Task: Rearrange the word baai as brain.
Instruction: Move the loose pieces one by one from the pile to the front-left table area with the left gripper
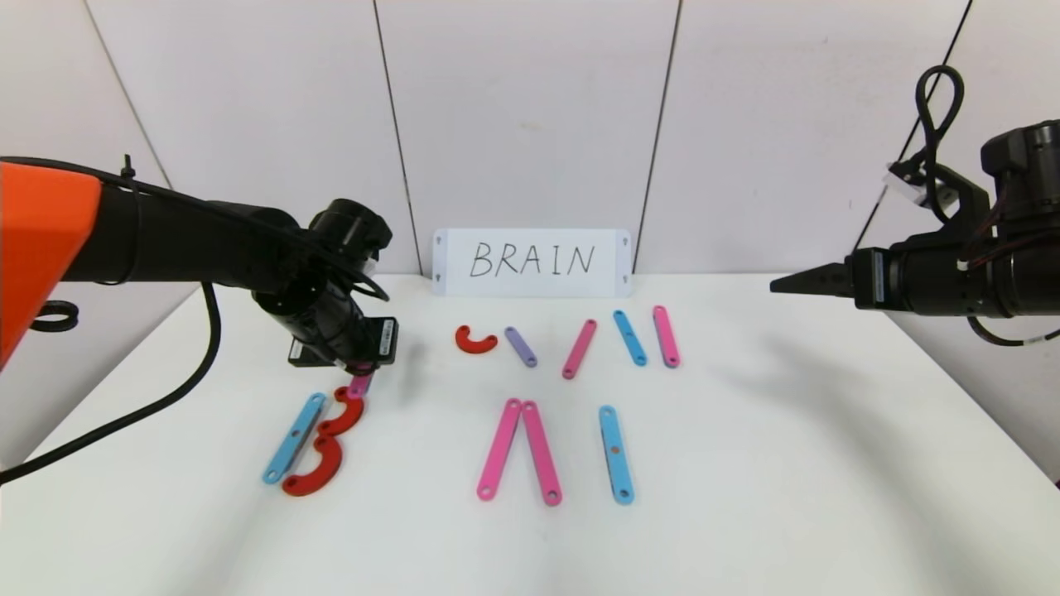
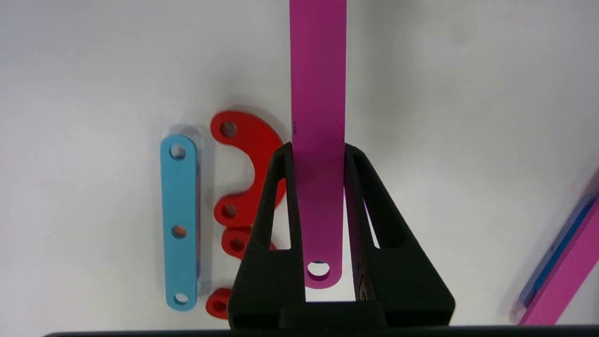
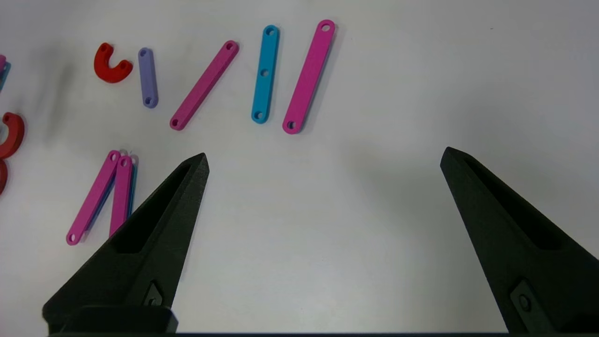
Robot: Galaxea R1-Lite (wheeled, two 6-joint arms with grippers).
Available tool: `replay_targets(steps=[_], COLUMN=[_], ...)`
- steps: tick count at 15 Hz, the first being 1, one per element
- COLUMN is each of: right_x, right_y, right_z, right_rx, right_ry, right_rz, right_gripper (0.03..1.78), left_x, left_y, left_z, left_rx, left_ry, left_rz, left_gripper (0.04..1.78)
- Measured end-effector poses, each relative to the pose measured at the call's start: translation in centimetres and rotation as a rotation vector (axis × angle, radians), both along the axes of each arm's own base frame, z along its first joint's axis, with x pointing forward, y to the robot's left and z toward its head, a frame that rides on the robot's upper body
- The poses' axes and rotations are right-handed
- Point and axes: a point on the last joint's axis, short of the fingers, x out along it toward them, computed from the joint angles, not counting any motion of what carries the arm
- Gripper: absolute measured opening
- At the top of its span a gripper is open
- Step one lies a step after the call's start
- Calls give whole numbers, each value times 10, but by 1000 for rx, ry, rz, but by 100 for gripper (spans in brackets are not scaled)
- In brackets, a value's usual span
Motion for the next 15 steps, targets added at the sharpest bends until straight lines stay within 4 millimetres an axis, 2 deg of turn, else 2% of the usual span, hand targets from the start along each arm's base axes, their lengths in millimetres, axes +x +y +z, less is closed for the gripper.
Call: replay_targets(steps=[3,7,12,15], right_x=[0,0,0,0], right_y=[0,1,1,1], right_z=[0,-1,-2,-2], right_rx=[0,0,0,0], right_ry=[1,3,6,5], right_rz=[1,3,4,4], right_gripper=[173,173,173,173], left_x=[-22,-37,-50,-49], left_y=[-6,-12,-22,-26], left_z=[-11,-27,-37,-40], left_rx=[15,11,22,18], left_ry=[53,87,126,131], left_rz=[-31,-70,-96,-94], left_gripper=[30,30,30,30])
